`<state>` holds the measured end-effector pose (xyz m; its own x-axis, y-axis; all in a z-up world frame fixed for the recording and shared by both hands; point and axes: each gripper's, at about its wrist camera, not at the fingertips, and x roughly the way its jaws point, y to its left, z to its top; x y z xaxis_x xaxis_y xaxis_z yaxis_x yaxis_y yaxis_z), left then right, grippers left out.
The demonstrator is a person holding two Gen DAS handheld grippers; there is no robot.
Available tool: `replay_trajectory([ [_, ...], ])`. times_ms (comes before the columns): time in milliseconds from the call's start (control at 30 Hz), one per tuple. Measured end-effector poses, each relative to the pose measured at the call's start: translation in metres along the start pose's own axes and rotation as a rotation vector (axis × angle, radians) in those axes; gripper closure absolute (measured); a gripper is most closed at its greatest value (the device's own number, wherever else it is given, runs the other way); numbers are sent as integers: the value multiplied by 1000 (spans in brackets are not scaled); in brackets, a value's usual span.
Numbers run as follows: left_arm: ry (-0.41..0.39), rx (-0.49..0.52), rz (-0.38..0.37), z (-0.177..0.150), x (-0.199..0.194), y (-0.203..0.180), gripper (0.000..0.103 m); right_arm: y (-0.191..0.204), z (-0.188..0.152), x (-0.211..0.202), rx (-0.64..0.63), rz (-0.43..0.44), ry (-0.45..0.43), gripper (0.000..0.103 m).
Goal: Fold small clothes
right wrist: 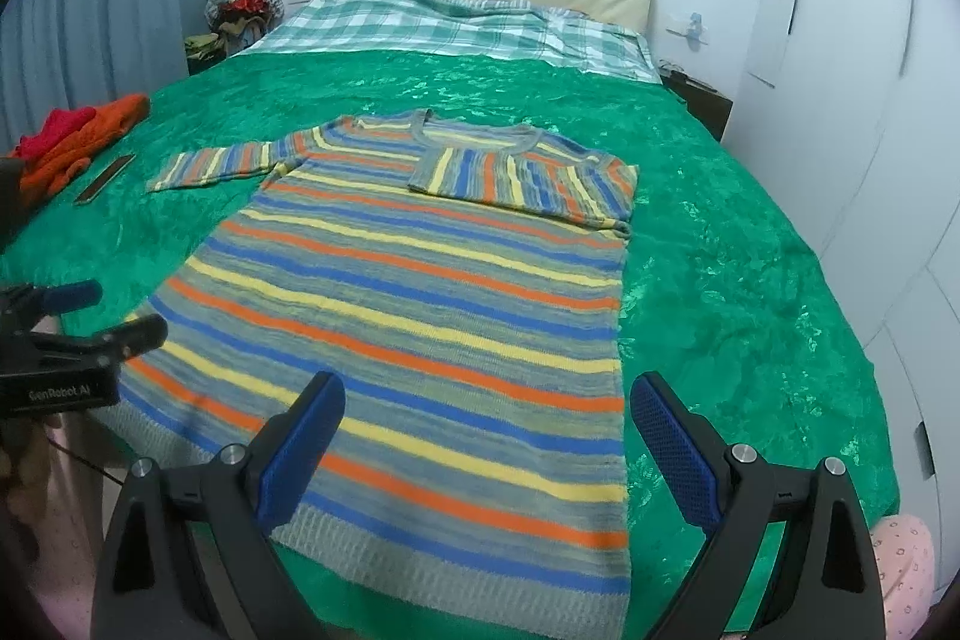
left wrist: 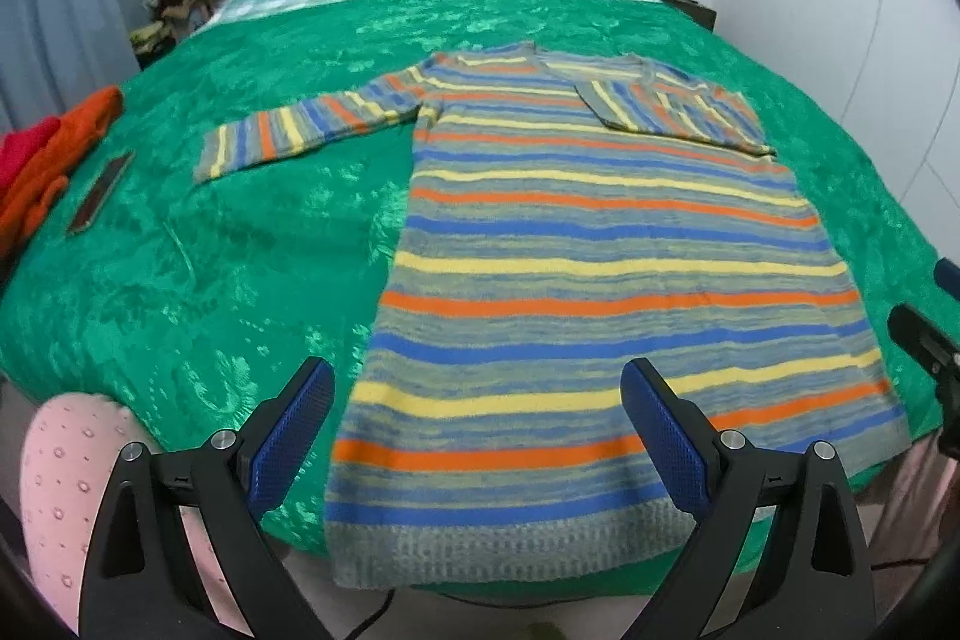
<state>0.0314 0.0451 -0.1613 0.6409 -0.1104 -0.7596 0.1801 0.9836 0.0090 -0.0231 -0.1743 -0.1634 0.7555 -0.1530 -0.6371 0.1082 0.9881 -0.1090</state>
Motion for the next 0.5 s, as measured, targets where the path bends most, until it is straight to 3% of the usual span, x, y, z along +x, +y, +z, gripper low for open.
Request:
replay_trajectory([
  [500, 0, 60, 26, 0, 0, -9, 6, 1, -2, 4, -9, 0, 11, 8],
])
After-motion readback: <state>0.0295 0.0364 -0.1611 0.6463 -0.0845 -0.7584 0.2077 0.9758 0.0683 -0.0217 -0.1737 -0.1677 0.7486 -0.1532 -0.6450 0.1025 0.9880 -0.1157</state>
